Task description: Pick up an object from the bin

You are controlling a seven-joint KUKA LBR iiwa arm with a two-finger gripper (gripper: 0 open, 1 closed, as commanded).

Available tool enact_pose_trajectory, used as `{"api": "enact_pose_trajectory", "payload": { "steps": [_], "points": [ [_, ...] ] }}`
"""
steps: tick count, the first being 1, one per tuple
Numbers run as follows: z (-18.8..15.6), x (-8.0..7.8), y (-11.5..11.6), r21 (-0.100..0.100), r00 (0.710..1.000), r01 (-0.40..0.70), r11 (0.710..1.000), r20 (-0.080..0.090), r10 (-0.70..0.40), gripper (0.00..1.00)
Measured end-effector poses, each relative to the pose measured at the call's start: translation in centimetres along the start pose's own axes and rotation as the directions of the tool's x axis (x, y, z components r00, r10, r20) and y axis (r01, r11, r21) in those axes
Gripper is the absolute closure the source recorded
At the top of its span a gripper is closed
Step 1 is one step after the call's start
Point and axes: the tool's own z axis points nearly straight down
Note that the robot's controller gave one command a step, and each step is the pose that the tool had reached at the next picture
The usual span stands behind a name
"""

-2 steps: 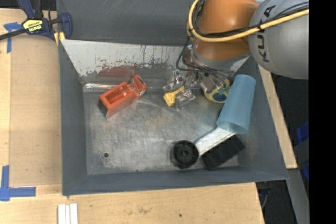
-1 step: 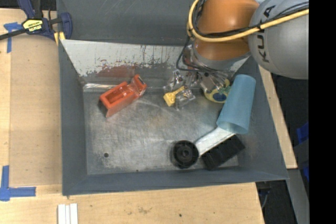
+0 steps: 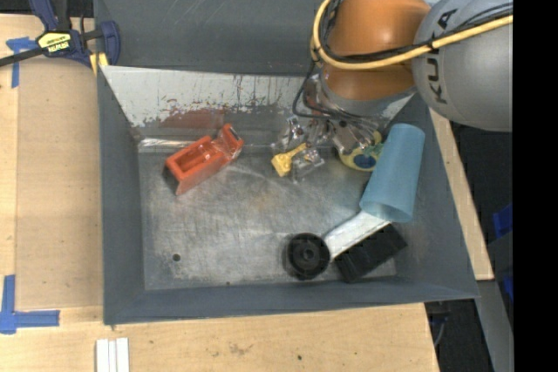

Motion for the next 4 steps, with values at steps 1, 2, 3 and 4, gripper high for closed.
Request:
{"api": "enact_pose_trajectory", "payload": {
  "steps": [1, 2, 3, 4],
  "points": [
    [-8.7, -0.1, -0.1, 0.0, 1.0, 0.016, 1.0, -0.001, -0.016, 0.0],
    [-9.9, -0.2, -0.2, 0.001, 1.0, 0.016, 1.0, 0.003, -0.016, 0.0],
    [-6.7, -0.6, -0.1, 0.004, 0.996, 0.087, 0.996, 0.007, -0.087, 0.0],
    [-1.1, 1.3, -1.2, 0.002, 0.959, 0.283, 0.959, 0.003, -0.283, 0.0]
  ]
}}
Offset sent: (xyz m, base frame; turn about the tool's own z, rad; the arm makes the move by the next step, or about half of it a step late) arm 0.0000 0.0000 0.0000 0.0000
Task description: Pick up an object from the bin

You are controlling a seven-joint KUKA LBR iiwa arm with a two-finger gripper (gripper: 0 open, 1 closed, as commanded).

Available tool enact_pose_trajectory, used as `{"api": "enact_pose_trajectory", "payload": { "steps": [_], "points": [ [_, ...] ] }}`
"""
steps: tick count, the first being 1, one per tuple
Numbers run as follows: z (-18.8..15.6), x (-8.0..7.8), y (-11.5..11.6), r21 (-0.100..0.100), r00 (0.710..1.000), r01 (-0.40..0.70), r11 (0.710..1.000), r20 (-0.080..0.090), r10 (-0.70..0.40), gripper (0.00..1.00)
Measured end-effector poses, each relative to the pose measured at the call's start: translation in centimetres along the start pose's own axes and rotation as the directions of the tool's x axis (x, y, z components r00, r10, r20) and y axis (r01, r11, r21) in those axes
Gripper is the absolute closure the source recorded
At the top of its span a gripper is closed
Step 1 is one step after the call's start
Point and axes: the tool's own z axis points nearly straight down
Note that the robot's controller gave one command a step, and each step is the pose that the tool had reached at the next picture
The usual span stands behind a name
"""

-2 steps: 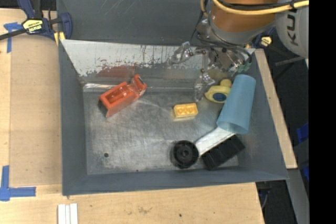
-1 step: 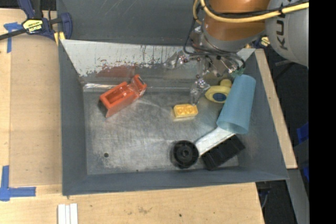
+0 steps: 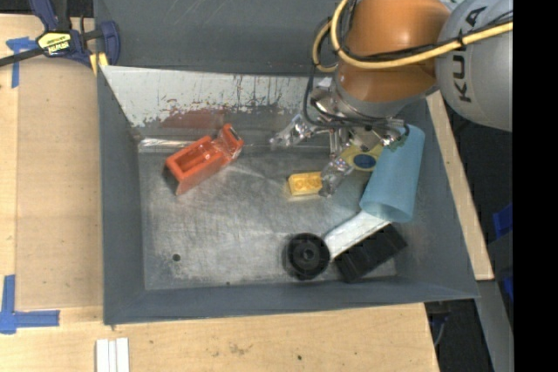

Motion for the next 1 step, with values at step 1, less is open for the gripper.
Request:
{"api": "enact_pose_trajectory", "payload": {
  "steps": [1],
  "points": [
    [2.96, 2.2, 1.18, -0.005, 0.993, 0.12, 0.993, -0.007, -0.12, 0.0]
  ]
}}
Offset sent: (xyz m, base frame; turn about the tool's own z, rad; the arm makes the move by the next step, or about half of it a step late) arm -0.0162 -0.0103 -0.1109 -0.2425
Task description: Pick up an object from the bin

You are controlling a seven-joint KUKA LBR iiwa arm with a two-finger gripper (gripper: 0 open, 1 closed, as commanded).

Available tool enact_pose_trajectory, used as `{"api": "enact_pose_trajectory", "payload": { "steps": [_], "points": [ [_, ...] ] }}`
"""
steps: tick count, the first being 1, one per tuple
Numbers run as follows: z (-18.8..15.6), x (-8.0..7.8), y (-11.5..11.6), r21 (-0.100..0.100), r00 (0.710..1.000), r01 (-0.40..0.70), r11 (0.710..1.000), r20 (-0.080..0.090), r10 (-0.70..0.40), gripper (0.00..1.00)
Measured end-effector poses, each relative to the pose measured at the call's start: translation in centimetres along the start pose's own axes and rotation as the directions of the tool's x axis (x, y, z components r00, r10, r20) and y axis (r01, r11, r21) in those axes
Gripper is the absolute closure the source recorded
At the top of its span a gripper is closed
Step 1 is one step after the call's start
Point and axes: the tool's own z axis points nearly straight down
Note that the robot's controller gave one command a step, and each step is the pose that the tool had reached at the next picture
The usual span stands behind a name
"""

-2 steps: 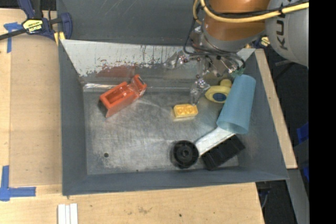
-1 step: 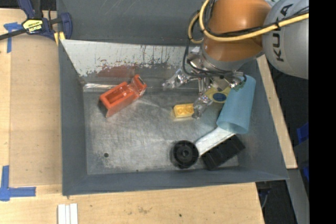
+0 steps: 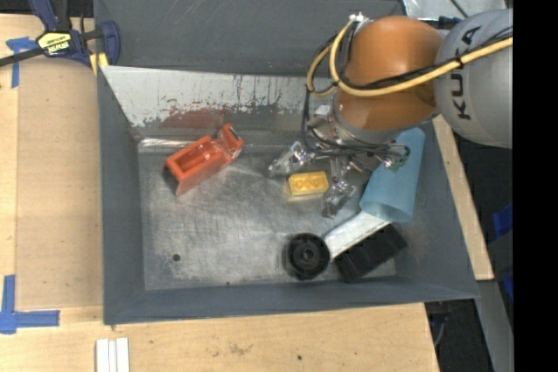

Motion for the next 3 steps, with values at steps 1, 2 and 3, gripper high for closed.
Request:
{"api": "enact_pose_trajectory", "payload": {
  "steps": [1, 2, 3],
  "points": [
    [4.9, -0.4, -0.8, 0.01, 0.997, 0.082, 0.997, 0.008, -0.082, 0.0],
    [7.6, 1.0, -4.6, 0.0, 0.991, 0.131, 0.991, 0.007, -0.131, 0.0],
    [7.4, 1.1, -8.0, 0.013, 1.0, 0.024, 1.0, 0.019, -0.024, 1.0]
  ]
}}
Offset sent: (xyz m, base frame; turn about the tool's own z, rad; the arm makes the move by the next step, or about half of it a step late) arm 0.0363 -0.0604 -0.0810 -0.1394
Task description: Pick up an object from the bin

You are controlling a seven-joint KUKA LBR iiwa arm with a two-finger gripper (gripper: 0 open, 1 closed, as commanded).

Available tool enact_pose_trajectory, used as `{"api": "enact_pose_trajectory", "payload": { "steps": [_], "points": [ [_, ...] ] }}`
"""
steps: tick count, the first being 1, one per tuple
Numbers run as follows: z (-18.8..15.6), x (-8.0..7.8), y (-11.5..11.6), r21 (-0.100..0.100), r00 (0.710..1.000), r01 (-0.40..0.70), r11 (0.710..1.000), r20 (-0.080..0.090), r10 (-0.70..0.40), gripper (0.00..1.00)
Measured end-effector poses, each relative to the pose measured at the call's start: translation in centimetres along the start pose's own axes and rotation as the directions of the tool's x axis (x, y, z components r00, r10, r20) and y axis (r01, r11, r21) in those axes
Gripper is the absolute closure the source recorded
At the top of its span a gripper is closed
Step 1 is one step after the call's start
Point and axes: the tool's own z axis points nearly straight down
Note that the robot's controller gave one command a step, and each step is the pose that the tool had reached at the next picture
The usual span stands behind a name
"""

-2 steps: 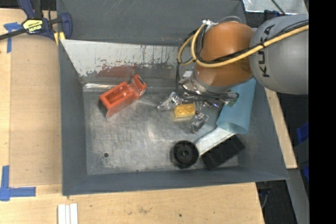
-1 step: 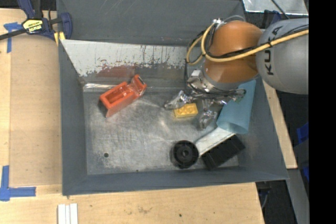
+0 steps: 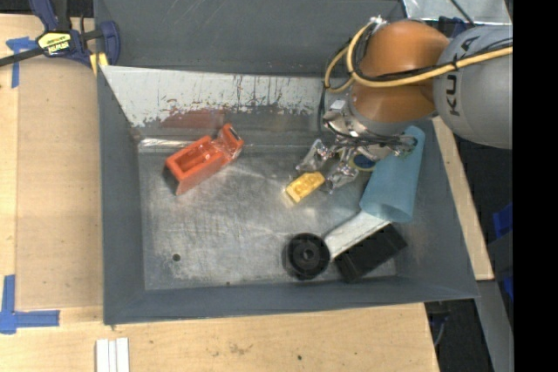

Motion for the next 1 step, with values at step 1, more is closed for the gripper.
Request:
{"api": "enact_pose_trajectory", "payload": {
  "steps": [1],
  "points": [
    [0.0, -0.01, 0.0, 0.0, 1.0, -0.001, 1.0, 0.0, 0.001, 1.0]
  ]
}}
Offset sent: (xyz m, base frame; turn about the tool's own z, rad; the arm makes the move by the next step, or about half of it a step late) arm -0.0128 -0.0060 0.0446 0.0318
